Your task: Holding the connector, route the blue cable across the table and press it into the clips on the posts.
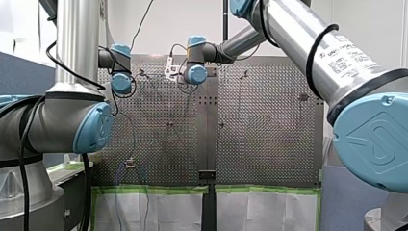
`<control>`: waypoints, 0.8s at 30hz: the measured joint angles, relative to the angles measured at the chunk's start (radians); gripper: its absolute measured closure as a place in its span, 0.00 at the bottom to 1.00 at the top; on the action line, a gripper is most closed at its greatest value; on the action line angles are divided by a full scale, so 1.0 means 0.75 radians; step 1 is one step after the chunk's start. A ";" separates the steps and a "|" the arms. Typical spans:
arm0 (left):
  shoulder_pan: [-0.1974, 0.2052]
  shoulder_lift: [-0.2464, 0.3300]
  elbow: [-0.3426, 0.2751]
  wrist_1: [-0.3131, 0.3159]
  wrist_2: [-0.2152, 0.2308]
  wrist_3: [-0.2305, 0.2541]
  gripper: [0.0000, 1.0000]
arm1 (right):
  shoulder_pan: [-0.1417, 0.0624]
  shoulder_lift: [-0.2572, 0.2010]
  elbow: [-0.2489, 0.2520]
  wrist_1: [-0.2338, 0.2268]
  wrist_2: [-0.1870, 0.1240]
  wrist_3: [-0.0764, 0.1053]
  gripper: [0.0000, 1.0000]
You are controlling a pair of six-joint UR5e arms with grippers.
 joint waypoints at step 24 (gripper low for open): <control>-0.041 0.269 -0.065 -0.157 0.172 0.012 0.00 | 0.000 0.004 0.004 0.010 0.029 -0.008 1.00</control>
